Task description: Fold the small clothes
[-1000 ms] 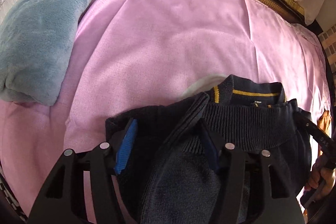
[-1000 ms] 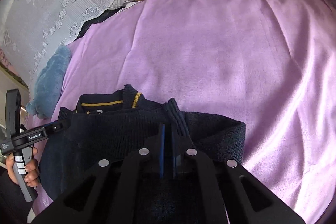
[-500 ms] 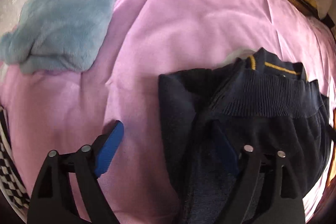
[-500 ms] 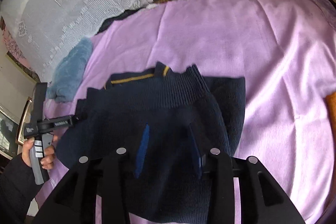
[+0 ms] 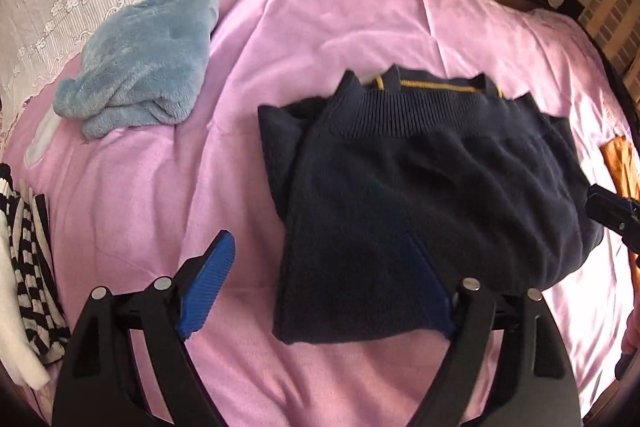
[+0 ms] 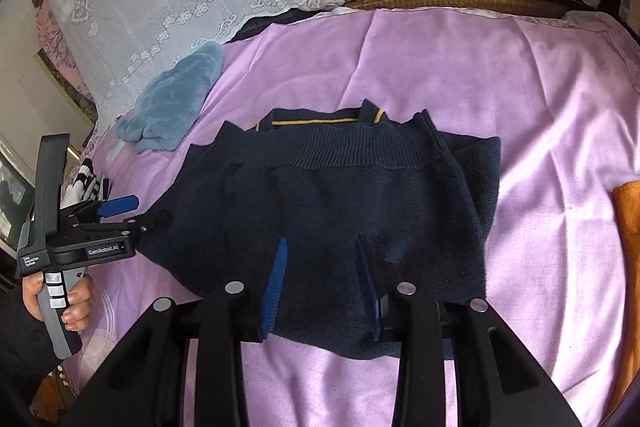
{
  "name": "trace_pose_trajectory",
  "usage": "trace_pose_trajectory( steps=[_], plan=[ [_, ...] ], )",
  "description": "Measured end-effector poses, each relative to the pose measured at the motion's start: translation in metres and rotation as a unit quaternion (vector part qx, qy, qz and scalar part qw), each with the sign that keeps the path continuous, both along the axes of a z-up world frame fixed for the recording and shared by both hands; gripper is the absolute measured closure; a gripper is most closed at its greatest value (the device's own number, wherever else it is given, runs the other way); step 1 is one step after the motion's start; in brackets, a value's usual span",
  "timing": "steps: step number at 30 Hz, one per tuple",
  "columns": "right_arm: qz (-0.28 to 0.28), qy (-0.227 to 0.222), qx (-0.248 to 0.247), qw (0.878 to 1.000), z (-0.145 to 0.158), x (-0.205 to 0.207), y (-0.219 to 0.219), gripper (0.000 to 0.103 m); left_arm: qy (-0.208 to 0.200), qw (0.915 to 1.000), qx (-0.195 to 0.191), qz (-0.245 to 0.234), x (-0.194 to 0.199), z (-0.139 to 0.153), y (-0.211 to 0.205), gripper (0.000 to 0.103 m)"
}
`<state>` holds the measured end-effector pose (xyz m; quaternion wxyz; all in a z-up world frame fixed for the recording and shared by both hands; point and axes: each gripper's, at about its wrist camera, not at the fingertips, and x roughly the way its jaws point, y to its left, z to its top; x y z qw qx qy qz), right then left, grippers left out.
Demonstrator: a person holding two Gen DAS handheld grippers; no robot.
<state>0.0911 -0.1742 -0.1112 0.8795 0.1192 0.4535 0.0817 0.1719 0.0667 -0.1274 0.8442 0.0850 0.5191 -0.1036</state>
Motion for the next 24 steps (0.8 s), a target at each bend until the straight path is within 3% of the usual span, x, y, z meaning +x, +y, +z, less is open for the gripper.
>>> trace_pose_trajectory(
  steps=[3, 5, 7, 13, 19, 21, 24],
  plan=[
    [0.008, 0.021, -0.021, 1.000, -0.016, -0.004, 0.010, 0.066, 0.026, 0.9994, 0.010, 0.020, -0.006, -0.027, 0.007, 0.018],
    [-0.005, 0.052, -0.040, 0.998, -0.035, -0.009, 0.004, 0.066, 0.038, 0.9985, -0.004, 0.038, -0.008, -0.038, 0.017, 0.008],
    [0.000, 0.062, -0.021, 0.998, -0.051, -0.017, -0.006, 0.068, 0.045, 0.9977, -0.021, 0.047, -0.010, -0.044, 0.027, 0.006],
    [-0.006, 0.057, -0.024, 0.998, -0.044, -0.025, -0.009, 0.070, 0.026, 0.9980, -0.012, 0.056, -0.023, -0.029, 0.028, 0.011],
    [0.023, 0.014, -0.018, 0.999, -0.014, -0.018, 0.023, 0.065, -0.020, 0.9994, -0.028, 0.003, -0.026, 0.014, -0.001, 0.013],
    [0.044, 0.013, -0.015, 0.999, -0.014, -0.009, 0.041, 0.063, -0.014, 0.9992, -0.034, -0.014, -0.021, 0.013, -0.020, 0.013],
    [0.060, 0.028, -0.030, 0.997, -0.025, 0.000, 0.059, 0.060, 0.005, 0.9996, -0.005, -0.029, -0.018, -0.011, -0.044, 0.013]
  ],
)
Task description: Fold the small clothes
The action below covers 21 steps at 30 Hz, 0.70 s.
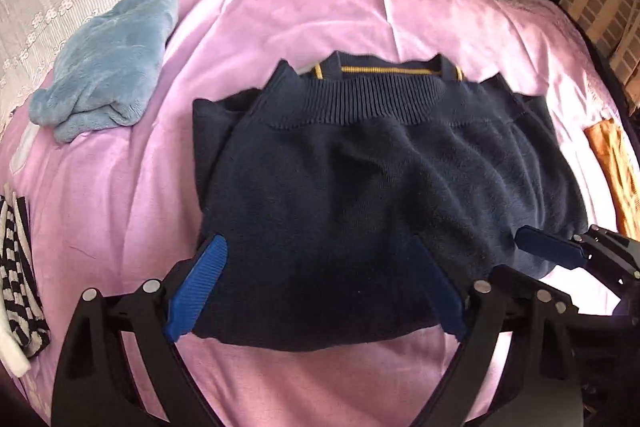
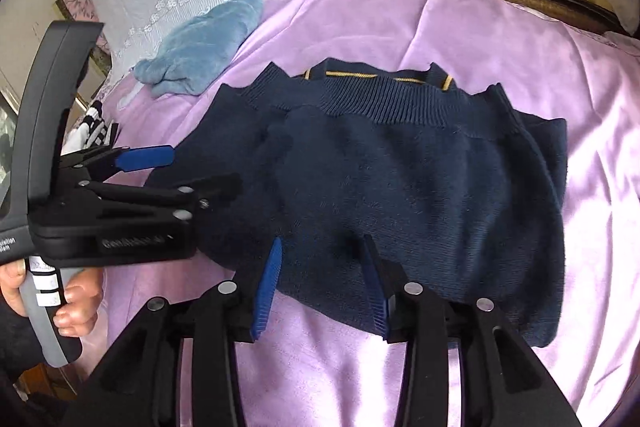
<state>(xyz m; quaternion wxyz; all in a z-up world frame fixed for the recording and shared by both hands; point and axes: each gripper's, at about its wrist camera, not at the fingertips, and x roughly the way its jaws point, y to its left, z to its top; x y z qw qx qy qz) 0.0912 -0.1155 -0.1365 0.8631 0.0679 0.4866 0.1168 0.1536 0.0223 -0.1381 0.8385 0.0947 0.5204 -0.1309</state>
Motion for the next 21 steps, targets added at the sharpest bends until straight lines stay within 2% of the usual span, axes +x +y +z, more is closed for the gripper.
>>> trace_pose_trajectory(
  steps=[2, 5, 6, 8, 10, 14, 17, 21],
  plan=[
    [-0.006, 0.021, 0.005, 1.000, -0.015, 0.001, -0.001, 0.057, 0.011, 0.9998, 0.019, -0.001, -0.005, -0.021, -0.005, 0.009],
    [-0.016, 0.025, 0.049, 0.998, -0.025, -0.002, -0.012, 0.055, -0.013, 0.9988, 0.044, -0.016, -0.017, -0.028, -0.007, 0.007],
    [-0.015, 0.025, 0.055, 0.998, -0.025, -0.004, -0.013, 0.055, -0.010, 0.9989, 0.042, -0.015, -0.017, -0.027, -0.006, 0.007],
    [-0.016, 0.029, 0.059, 0.998, -0.021, -0.003, -0.015, 0.056, 0.002, 0.9999, 0.014, -0.005, -0.010, -0.015, 0.000, 0.008],
    [-0.022, 0.022, 0.063, 0.998, -0.012, -0.002, -0.019, 0.056, -0.013, 0.9998, -0.014, 0.011, 0.004, 0.004, 0.010, 0.008],
    [-0.034, -0.023, 0.053, 0.998, 0.009, 0.015, -0.028, 0.056, -0.027, 0.9985, -0.021, 0.043, 0.049, 0.021, 0.019, 0.008],
    [-0.054, -0.031, 0.053, 0.997, 0.014, 0.037, -0.040, 0.056, -0.012, 0.9973, -0.009, 0.072, 0.088, 0.012, 0.025, 0.009],
    [-0.073, -0.036, 0.054, 0.995, 0.013, 0.066, -0.050, 0.056, 0.014, 0.9951, 0.003, 0.097, 0.115, -0.007, 0.035, 0.009]
  ],
)
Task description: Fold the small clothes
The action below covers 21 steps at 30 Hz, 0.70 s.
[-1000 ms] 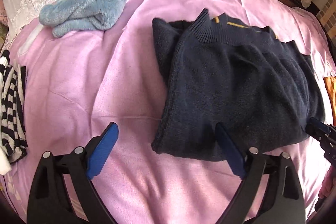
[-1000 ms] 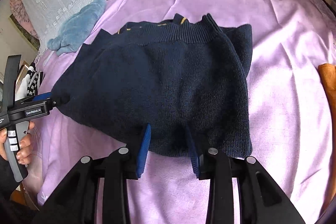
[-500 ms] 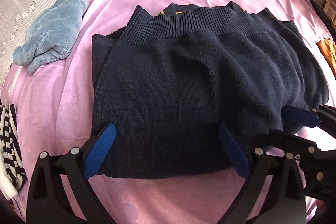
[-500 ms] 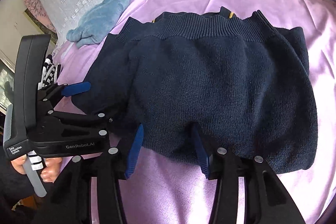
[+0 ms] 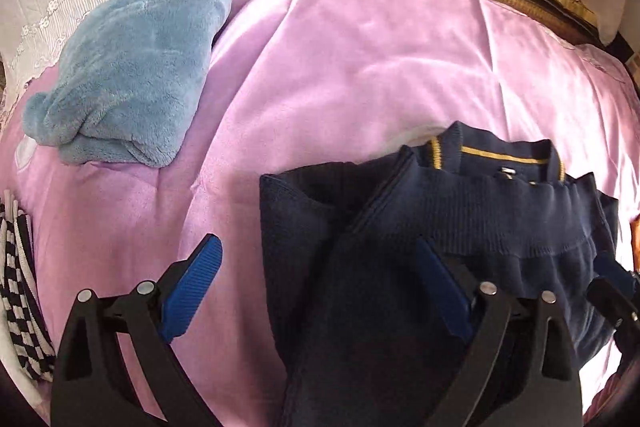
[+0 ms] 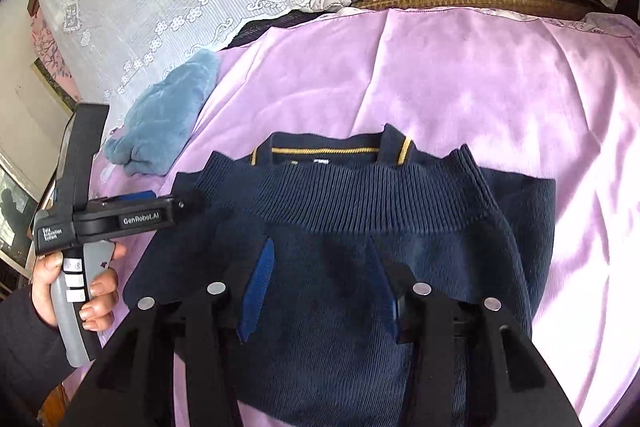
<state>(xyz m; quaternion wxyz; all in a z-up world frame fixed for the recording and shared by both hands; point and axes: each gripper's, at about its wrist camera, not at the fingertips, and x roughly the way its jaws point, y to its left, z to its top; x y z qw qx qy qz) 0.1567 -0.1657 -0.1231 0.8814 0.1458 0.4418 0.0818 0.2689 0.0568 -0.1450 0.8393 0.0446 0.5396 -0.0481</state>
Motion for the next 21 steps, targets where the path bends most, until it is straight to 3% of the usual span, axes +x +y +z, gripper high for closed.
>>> trace_pose_trajectory(
  steps=[3, 7, 10, 14, 21],
  plan=[
    [-0.013, 0.004, 0.000, 1.000, -0.006, 0.018, -0.008, 0.056, 0.015, 0.9997, 0.012, 0.014, 0.012, -0.017, 0.007, 0.008],
    [-0.041, 0.034, 0.008, 0.999, -0.028, 0.034, -0.024, 0.056, 0.030, 0.9983, -0.035, 0.035, 0.016, -0.032, 0.024, 0.004],
    [-0.031, 0.038, 0.003, 0.999, -0.042, 0.039, -0.025, 0.057, 0.020, 0.9982, -0.050, 0.029, 0.015, -0.037, 0.029, 0.004],
    [-0.019, 0.031, -0.024, 0.999, -0.042, 0.037, -0.018, 0.056, 0.014, 0.9987, -0.041, 0.025, 0.011, -0.035, 0.026, 0.004],
    [-0.057, 0.024, 0.026, 0.998, -0.018, 0.016, -0.038, 0.055, -0.021, 0.9997, -0.004, 0.015, -0.018, 0.001, 0.018, 0.005]
  ],
)
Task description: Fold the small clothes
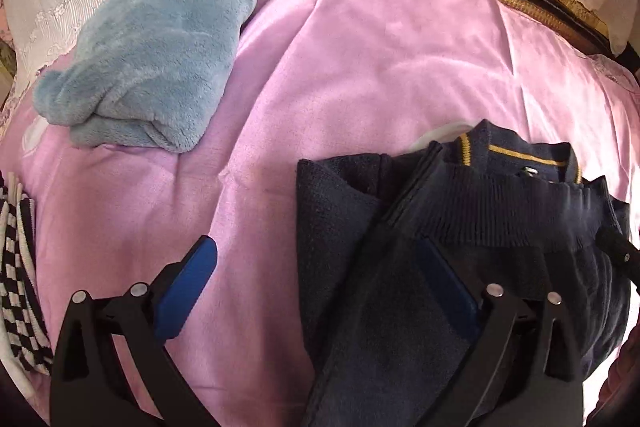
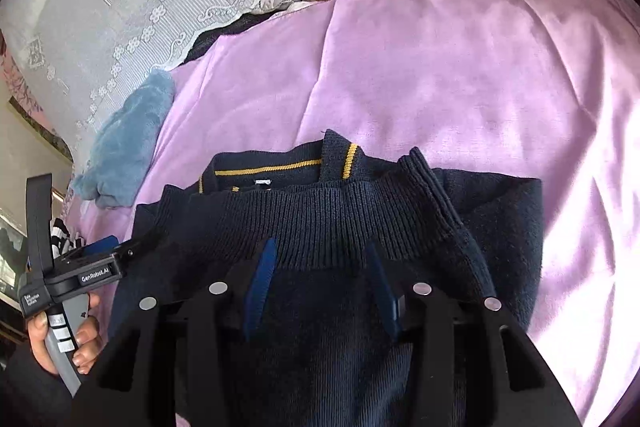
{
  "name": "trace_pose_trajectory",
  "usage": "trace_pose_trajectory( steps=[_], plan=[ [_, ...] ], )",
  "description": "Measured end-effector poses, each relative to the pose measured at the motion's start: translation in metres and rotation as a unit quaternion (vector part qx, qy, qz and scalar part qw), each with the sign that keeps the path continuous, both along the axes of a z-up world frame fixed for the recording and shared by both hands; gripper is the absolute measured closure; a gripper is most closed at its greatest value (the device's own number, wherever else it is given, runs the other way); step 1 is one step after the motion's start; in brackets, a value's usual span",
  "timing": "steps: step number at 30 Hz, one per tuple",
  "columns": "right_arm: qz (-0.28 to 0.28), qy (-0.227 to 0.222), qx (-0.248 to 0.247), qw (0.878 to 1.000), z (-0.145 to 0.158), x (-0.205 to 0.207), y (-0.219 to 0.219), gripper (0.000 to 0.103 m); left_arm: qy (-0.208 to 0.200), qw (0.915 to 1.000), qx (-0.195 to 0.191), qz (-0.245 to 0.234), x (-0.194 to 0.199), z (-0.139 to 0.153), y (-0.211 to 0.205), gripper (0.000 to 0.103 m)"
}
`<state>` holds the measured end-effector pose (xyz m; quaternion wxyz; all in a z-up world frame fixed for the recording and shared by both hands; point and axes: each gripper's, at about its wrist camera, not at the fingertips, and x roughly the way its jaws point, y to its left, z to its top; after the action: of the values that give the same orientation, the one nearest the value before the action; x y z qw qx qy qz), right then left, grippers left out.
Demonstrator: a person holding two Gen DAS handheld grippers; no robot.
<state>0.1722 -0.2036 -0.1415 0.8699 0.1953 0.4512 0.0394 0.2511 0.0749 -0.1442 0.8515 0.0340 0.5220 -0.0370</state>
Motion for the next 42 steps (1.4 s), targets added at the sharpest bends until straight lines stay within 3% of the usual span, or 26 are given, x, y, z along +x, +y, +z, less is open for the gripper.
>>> trace_pose_trajectory(
  steps=[6, 11, 15, 18, 22, 26, 32, 38, 42],
  plan=[
    [-0.018, -0.005, -0.009, 1.000, 0.014, -0.039, -0.007, 0.054, -0.001, 0.9992, -0.028, -0.027, -0.053, 0.020, -0.011, 0.005],
    [0.005, -0.015, -0.033, 0.999, 0.024, -0.071, 0.015, 0.051, 0.037, 0.9982, -0.038, -0.026, -0.084, 0.001, -0.013, 0.005],
    [0.040, 0.003, -0.046, 0.998, 0.012, -0.081, 0.037, 0.044, 0.046, 0.9980, -0.038, -0.019, -0.109, -0.003, -0.003, 0.005],
    [0.054, 0.038, -0.055, 0.996, -0.013, -0.081, 0.042, 0.044, 0.056, 0.9973, -0.047, -0.005, -0.118, -0.005, 0.007, 0.005],
    [0.077, 0.024, -0.074, 0.994, -0.016, -0.085, 0.047, 0.043, 0.072, 0.9954, -0.059, 0.024, -0.122, -0.008, 0.021, 0.005],
    [0.092, 0.021, -0.046, 0.994, -0.016, -0.086, 0.040, 0.041, 0.082, 0.9924, -0.078, 0.047, -0.127, -0.010, 0.033, 0.005],
    [0.117, 0.030, -0.053, 0.991, -0.015, -0.083, 0.048, 0.026, 0.084, 0.9912, -0.086, 0.057, -0.136, -0.012, 0.040, 0.005],
    [0.068, 0.058, -0.053, 0.995, -0.004, -0.085, 0.050, 0.025, 0.075, 0.9931, -0.088, 0.021, -0.120, -0.010, 0.034, 0.005],
    [0.009, 0.041, -0.026, 0.999, 0.021, -0.105, 0.040, 0.025, 0.067, 0.9935, -0.090, -0.019, -0.107, -0.010, 0.022, 0.005]
  ],
)
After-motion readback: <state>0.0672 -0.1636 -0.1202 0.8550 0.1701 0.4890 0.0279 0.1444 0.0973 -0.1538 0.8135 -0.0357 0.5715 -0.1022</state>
